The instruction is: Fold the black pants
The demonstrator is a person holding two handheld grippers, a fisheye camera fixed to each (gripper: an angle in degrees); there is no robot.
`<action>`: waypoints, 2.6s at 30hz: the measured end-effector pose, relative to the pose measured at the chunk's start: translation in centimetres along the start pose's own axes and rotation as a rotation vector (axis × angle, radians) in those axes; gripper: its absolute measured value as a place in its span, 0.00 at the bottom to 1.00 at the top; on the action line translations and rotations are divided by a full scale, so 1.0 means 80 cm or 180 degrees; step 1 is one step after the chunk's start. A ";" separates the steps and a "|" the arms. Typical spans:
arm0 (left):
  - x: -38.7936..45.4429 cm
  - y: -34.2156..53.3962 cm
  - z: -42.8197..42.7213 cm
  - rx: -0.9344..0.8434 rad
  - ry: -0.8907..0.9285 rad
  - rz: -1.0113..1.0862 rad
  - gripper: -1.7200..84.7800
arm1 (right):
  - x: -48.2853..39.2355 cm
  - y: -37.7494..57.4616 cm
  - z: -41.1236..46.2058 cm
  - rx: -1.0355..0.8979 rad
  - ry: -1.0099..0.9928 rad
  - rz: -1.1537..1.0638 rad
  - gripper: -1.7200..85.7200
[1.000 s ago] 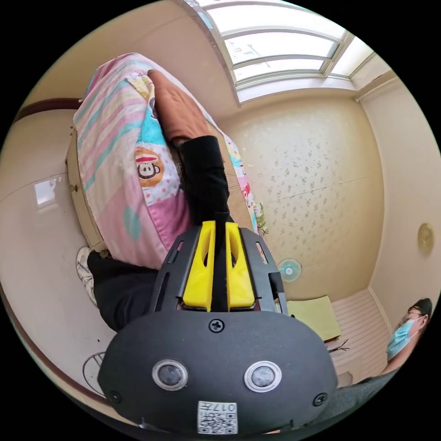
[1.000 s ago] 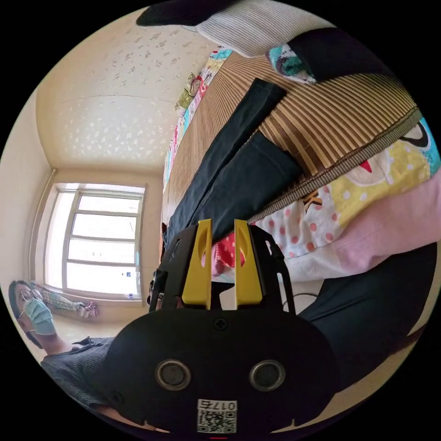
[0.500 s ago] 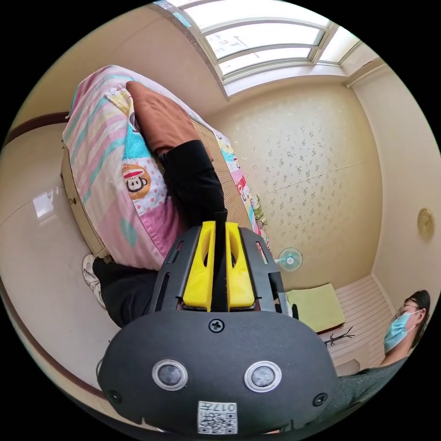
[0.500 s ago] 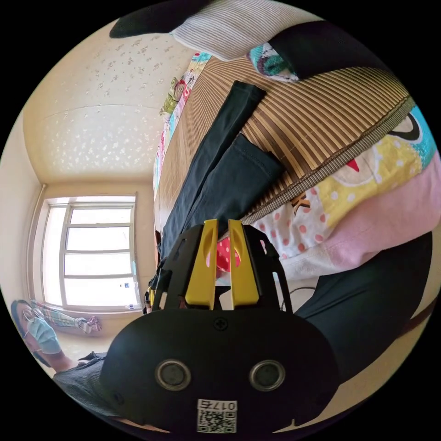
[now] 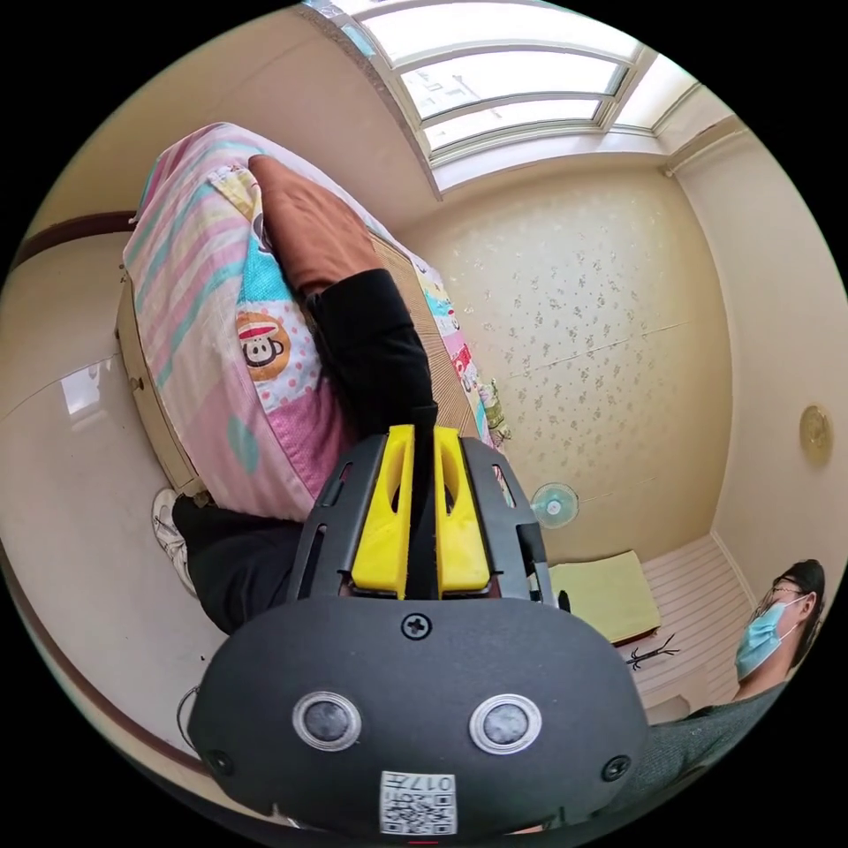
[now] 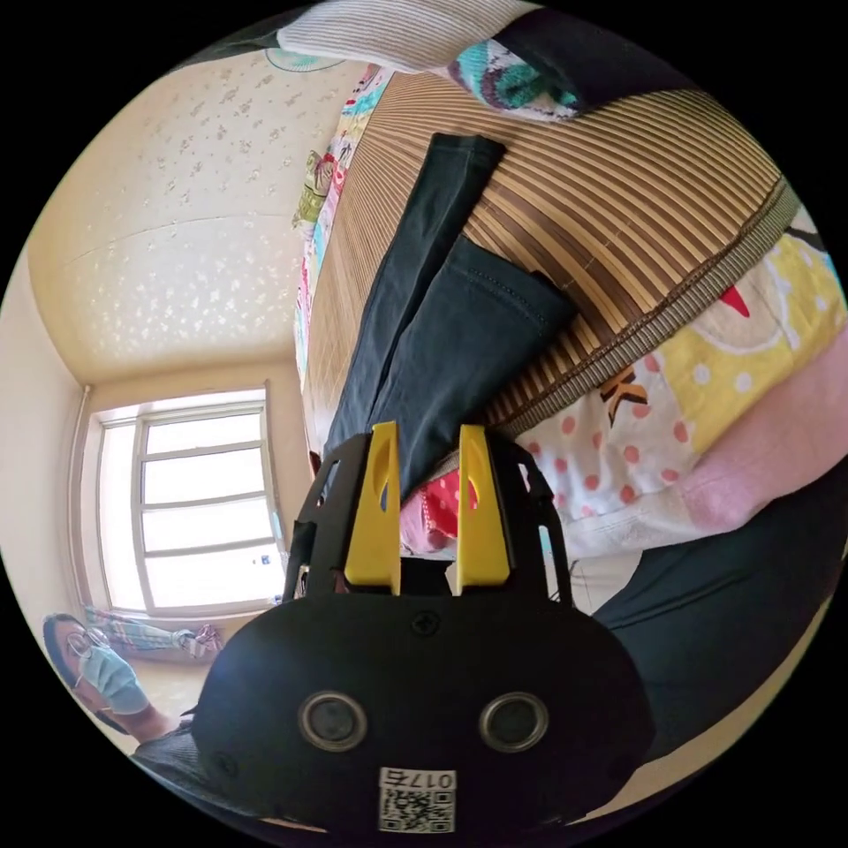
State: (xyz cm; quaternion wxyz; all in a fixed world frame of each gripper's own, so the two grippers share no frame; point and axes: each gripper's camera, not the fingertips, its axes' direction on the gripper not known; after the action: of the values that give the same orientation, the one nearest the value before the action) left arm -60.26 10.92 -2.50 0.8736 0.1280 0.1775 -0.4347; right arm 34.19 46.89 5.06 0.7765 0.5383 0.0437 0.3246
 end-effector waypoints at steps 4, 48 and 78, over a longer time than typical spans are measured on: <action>-0.008 0.011 0.004 0.0029 -0.0028 -0.0172 0.07 | -0.035 0.012 -0.018 0.0236 -0.0503 -0.0563 0.05; 0.136 0.422 0.538 -0.2380 -0.0181 0.2670 0.12 | -0.045 0.016 -0.030 0.1223 0.0780 -0.0433 0.14; -0.160 0.069 0.345 -0.0156 -0.1670 0.0557 0.21 | 0.058 0.058 -0.157 0.1511 0.0057 -0.0266 0.05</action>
State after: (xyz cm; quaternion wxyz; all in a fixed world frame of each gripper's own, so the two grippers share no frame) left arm -57.47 12.89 28.22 0.9267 0.0048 -0.0561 -0.3714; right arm 30.47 60.56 5.16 0.6405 0.7005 0.1479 0.2776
